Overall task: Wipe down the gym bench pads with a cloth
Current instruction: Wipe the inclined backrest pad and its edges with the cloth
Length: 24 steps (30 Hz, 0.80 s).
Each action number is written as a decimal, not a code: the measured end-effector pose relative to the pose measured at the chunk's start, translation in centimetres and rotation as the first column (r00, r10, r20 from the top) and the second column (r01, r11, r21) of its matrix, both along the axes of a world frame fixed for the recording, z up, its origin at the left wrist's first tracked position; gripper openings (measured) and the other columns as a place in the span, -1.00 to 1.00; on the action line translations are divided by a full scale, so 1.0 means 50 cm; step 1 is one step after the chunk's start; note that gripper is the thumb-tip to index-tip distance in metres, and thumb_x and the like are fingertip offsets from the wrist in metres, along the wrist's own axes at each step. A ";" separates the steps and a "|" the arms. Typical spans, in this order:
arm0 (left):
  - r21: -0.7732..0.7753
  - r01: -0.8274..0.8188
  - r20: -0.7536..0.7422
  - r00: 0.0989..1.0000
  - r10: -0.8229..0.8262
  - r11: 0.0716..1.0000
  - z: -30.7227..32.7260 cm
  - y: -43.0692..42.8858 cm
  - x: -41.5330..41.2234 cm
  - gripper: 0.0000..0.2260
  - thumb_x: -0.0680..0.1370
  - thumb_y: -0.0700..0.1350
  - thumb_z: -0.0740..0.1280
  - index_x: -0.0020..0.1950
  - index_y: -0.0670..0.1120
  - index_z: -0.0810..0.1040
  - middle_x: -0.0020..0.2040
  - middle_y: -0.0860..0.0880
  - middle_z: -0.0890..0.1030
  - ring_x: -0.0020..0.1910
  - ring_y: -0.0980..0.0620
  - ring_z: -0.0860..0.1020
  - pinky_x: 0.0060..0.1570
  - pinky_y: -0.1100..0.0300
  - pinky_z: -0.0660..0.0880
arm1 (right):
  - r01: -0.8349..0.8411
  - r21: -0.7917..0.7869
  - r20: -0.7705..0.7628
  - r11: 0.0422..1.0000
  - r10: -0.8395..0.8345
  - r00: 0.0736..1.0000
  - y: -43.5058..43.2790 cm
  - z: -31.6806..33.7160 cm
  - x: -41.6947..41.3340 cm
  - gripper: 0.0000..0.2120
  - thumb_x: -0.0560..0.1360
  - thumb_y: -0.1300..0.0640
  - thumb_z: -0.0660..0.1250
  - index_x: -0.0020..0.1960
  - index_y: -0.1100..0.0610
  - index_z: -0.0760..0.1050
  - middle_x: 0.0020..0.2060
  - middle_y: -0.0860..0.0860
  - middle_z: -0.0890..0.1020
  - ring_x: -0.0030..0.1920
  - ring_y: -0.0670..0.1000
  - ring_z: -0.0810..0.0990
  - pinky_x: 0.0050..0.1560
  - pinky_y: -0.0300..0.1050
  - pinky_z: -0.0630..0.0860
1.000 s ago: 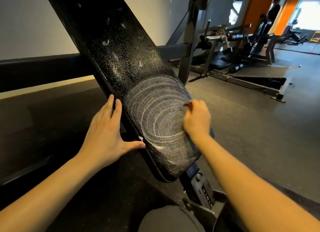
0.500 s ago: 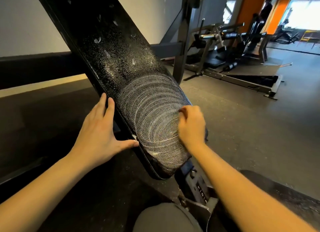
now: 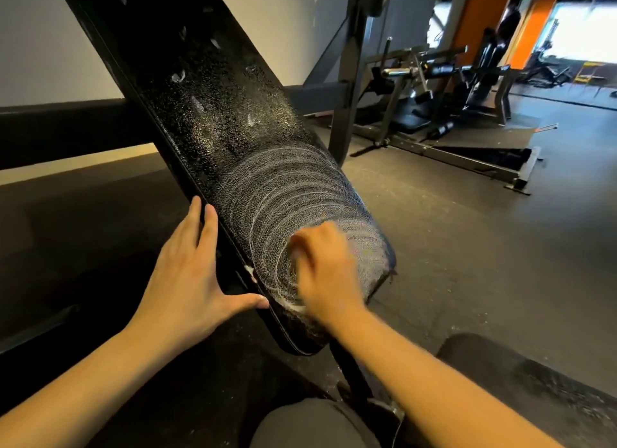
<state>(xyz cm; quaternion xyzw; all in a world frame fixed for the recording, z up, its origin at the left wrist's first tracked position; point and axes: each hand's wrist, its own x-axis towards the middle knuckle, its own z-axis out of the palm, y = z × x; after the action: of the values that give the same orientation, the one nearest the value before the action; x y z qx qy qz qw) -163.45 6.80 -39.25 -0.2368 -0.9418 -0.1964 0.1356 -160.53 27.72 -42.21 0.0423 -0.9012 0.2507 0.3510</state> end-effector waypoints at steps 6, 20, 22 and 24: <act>-0.007 -0.002 -0.007 1.000 0.002 1.000 0.007 0.006 0.002 0.38 0.10 0.56 0.33 0.67 -0.12 -0.18 0.67 -0.11 -0.23 0.65 -0.09 -0.13 0.55 0.06 -0.12 | 0.064 0.107 0.057 0.992 -0.070 0.996 0.194 -0.059 0.054 -0.80 0.56 0.12 0.26 0.12 0.17 0.56 -0.07 0.10 0.51 -0.04 0.18 0.55 -0.03 0.06 0.49; -0.018 -0.017 0.001 1.000 0.017 1.000 0.005 0.005 0.003 0.39 0.08 0.58 0.31 0.67 -0.12 -0.17 0.67 -0.12 -0.21 0.65 -0.12 -0.09 0.58 0.00 -0.06 | 0.170 0.030 0.056 0.985 -0.171 0.984 0.195 -0.072 0.072 -0.84 0.60 0.15 0.28 0.14 0.15 0.56 -0.06 0.09 0.51 -0.04 0.17 0.56 -0.02 0.01 0.49; -0.023 -0.010 0.004 1.000 0.010 1.000 0.007 0.006 0.006 0.39 0.08 0.59 0.30 0.67 -0.12 -0.19 0.67 -0.12 -0.23 0.65 -0.11 -0.11 0.58 0.03 -0.09 | 0.396 -0.118 0.090 0.911 -0.387 0.918 0.207 -0.060 0.041 -0.87 0.58 0.19 0.31 0.10 0.16 0.57 -0.03 0.09 0.52 0.02 0.20 0.57 0.00 0.00 0.45; -0.017 -0.012 0.000 1.000 0.012 1.000 0.006 0.005 0.005 0.39 0.09 0.59 0.30 0.66 -0.12 -0.20 0.67 -0.12 -0.23 0.65 -0.11 -0.11 0.56 0.05 -0.11 | 0.189 -0.070 0.043 0.980 -0.186 0.982 0.100 -0.049 0.047 -0.88 0.56 0.22 0.34 0.08 0.18 0.58 -0.06 0.08 0.52 -0.02 0.12 0.54 -0.02 0.00 0.45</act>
<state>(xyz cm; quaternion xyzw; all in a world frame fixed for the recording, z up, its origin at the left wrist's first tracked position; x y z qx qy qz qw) -163.23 7.05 -38.96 -0.2325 -0.9448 -0.1874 0.1348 -158.19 32.73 -44.68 -0.0603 -0.8975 0.2503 0.3581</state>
